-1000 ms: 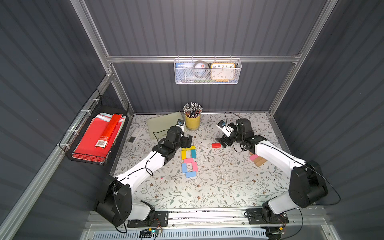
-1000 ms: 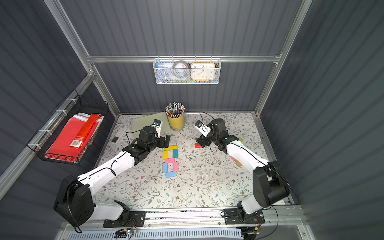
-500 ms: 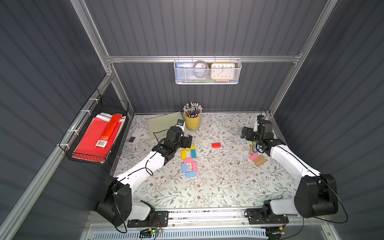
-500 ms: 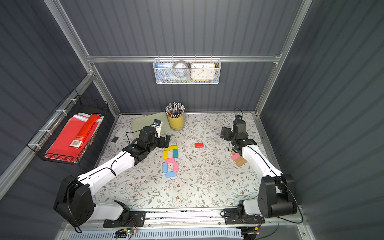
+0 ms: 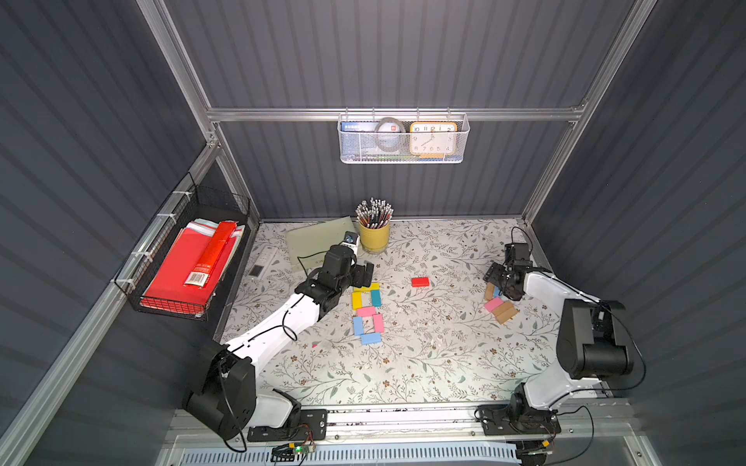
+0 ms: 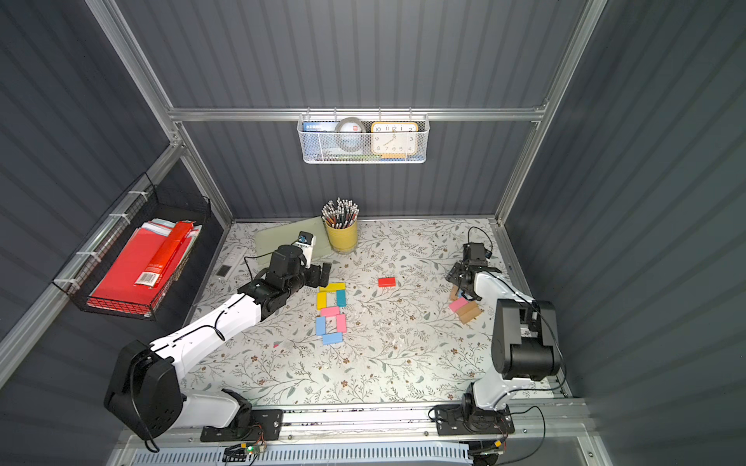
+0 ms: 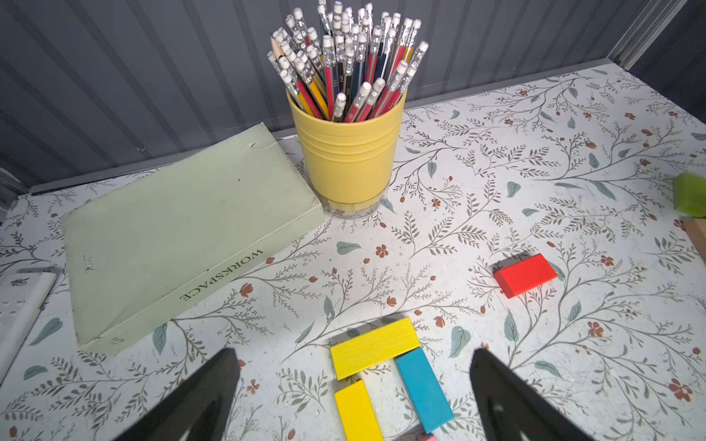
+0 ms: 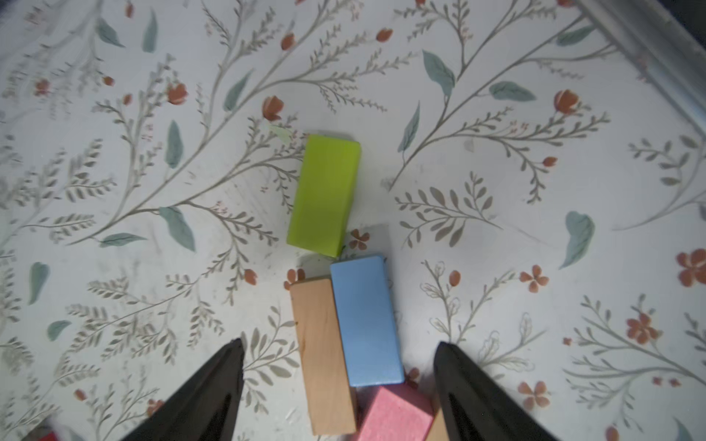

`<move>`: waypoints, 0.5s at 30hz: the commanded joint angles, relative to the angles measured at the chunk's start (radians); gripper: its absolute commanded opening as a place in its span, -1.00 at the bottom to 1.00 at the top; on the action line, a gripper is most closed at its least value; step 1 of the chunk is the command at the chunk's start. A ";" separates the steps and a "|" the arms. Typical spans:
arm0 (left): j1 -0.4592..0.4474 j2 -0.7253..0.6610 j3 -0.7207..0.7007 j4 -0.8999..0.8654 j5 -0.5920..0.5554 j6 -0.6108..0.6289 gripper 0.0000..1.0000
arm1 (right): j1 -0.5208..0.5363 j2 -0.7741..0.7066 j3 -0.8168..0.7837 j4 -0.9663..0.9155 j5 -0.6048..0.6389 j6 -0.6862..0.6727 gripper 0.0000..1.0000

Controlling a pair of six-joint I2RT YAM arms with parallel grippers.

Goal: Assemble the number 8 with building blocks
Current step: Pick up the building block from the center of the board.

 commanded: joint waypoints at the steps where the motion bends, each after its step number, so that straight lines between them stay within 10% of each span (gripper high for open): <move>1: 0.006 -0.043 -0.012 0.008 0.014 0.003 0.97 | -0.015 0.038 0.045 -0.026 0.029 0.026 0.59; 15: 0.006 -0.045 -0.012 0.006 0.015 0.005 0.97 | -0.041 0.205 0.239 -0.030 0.074 -0.002 0.42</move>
